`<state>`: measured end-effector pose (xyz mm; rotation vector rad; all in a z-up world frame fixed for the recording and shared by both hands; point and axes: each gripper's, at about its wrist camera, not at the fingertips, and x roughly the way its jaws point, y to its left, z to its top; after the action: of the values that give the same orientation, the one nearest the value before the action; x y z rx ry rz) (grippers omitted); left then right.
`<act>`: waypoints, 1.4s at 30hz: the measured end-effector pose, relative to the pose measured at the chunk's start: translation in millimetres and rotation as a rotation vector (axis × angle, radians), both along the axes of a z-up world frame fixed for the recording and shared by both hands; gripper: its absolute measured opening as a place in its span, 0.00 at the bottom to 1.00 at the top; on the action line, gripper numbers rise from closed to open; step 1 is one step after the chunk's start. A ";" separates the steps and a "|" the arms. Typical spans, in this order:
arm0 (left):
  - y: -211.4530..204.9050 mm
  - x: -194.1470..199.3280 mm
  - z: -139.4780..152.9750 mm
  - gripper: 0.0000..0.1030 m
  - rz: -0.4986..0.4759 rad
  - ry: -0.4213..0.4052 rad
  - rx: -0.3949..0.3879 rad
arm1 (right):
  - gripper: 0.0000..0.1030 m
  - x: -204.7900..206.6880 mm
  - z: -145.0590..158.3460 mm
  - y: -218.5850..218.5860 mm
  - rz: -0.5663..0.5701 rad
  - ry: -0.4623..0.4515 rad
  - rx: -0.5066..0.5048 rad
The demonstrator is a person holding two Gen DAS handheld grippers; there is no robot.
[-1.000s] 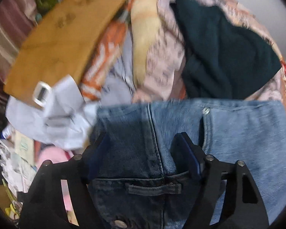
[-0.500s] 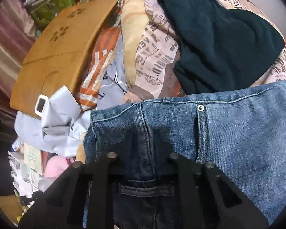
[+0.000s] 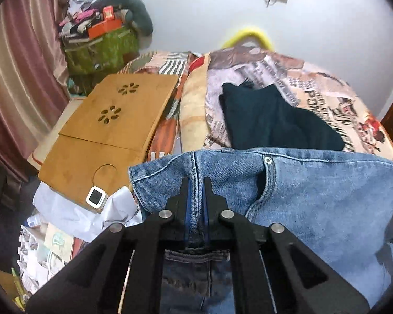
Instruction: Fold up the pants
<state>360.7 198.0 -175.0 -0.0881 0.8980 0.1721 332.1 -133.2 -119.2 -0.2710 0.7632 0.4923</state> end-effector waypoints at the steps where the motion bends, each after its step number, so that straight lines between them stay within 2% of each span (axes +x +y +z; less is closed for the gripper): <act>1: -1.0 -6.5 1.3 0.06 -0.006 -0.002 0.002 | 0.06 -7.4 1.7 -0.5 0.005 -0.002 -0.001; 4: -2.8 -28.0 2.1 0.06 -0.018 0.001 0.014 | 0.06 -35.9 3.7 -3.7 0.024 -0.016 -0.013; 7: 1.6 -52.3 2.3 0.06 -0.011 0.008 -0.023 | 0.05 -62.0 7.9 -1.7 0.044 -0.030 -0.013; 14: 2.6 -110.8 1.9 0.06 -0.020 0.004 -0.043 | 0.05 -111.0 3.2 0.5 0.048 -0.035 0.024; 21: -6.4 -156.3 -8.2 0.08 -0.051 0.038 0.003 | 0.06 -155.9 -8.7 1.8 0.059 -0.004 0.019; 25: -9.8 -174.2 -19.6 0.08 -0.059 0.055 0.016 | 0.06 -174.2 -18.8 1.0 0.050 0.016 0.027; 35: 0.0 -214.9 -58.0 0.10 -0.022 0.128 -0.041 | 0.07 -201.2 -42.9 -5.2 0.023 0.076 0.071; 42: 2.2 -232.2 -43.7 0.10 0.001 0.105 -0.006 | 0.10 -211.8 -34.9 -16.5 0.022 0.092 0.103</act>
<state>128.4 200.2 -218.7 -0.0857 1.0031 0.1764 120.3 -149.7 -154.2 -0.1617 0.8224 0.5661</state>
